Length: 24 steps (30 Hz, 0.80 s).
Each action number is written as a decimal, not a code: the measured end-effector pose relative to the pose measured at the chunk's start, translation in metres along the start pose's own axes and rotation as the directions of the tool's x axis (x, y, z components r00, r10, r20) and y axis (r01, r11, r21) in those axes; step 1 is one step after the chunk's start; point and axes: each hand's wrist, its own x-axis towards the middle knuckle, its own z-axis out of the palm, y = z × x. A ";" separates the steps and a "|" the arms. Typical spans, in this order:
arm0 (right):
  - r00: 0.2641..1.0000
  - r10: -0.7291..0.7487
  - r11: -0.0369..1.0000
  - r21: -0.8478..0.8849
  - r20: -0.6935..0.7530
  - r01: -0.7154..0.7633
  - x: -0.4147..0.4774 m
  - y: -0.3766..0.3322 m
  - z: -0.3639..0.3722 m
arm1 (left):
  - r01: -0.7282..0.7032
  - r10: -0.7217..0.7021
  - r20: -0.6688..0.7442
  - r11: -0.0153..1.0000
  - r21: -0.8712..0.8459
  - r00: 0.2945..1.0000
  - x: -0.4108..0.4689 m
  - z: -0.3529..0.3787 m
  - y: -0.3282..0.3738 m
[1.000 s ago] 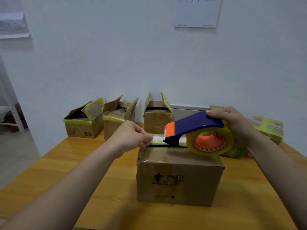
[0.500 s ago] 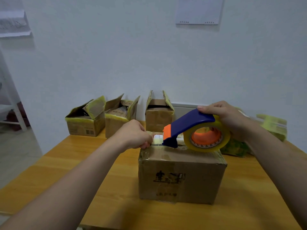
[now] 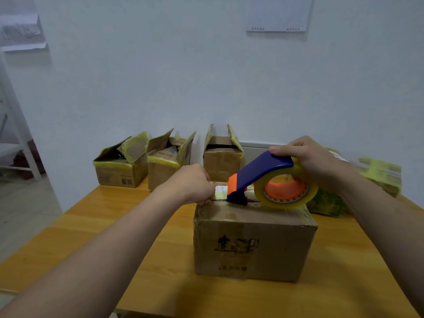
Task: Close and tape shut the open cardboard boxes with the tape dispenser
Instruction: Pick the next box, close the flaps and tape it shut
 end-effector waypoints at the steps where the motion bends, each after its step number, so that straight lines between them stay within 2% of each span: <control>1: 1.000 0.000 1.000 0.000 0.006 0.000 0.000 -0.001 0.001 | -0.006 0.006 0.002 1.000 0.028 1.000 0.000 0.001 0.000; 4: 1.000 -0.015 0.999 -0.029 0.019 0.016 0.000 -0.002 0.003 | -0.013 0.012 0.013 0.996 0.084 1.000 0.002 0.002 -0.001; 13: 1.000 0.001 1.000 -0.014 -0.001 -0.001 0.000 -0.002 0.001 | 0.111 -0.079 0.171 0.975 -0.191 0.982 -0.001 -0.012 -0.002; 21: 0.999 0.033 0.999 -0.014 -0.026 -0.034 0.001 0.000 0.000 | 0.125 -0.073 0.220 0.965 -0.230 0.973 -0.002 -0.015 -0.001; 24: 0.996 0.068 0.998 0.008 -0.058 -0.068 0.003 -0.002 -0.002 | 0.178 -0.113 0.236 0.944 -0.277 0.965 -0.001 -0.013 -0.002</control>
